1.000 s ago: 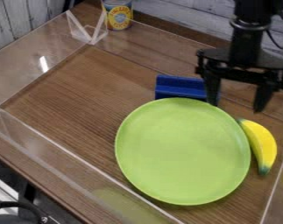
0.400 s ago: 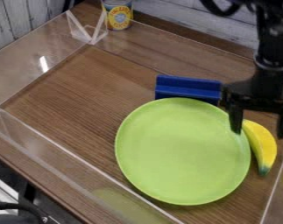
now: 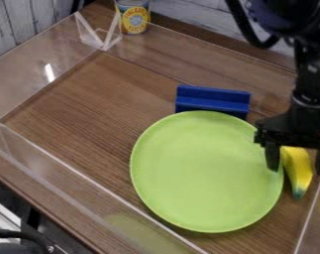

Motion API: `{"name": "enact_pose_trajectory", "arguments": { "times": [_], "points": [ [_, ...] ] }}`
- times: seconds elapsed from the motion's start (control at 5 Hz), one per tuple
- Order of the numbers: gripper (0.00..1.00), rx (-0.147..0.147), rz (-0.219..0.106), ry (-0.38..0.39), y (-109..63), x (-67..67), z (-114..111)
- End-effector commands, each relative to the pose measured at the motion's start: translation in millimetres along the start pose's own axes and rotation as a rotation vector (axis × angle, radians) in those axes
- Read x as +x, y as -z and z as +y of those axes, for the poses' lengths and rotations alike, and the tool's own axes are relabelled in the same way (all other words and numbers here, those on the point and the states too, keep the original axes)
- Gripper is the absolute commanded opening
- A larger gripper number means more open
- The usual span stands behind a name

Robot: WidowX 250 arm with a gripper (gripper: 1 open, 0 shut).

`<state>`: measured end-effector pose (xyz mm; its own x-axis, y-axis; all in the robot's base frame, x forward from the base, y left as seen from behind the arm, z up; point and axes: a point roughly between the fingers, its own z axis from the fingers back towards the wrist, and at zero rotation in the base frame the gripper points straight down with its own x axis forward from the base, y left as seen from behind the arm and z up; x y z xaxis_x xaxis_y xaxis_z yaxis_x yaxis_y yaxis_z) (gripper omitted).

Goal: Put the banana in the green plate

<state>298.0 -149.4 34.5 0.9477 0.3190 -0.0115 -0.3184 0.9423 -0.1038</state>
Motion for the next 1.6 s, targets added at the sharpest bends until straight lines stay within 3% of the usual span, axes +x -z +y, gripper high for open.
{"name": "enact_pose_trajectory", "arguments": {
  "times": [0.0,0.2,1.4],
  "points": [
    [1.00,-0.032,-0.028,-0.001,-4.1,4.2,-9.9],
    [0.00,-0.032,-0.029,-0.004,-0.7,5.9,-11.8],
    [0.00,-0.003,0.022,0.040,-1.8,0.4,-10.2]
  ]
}}
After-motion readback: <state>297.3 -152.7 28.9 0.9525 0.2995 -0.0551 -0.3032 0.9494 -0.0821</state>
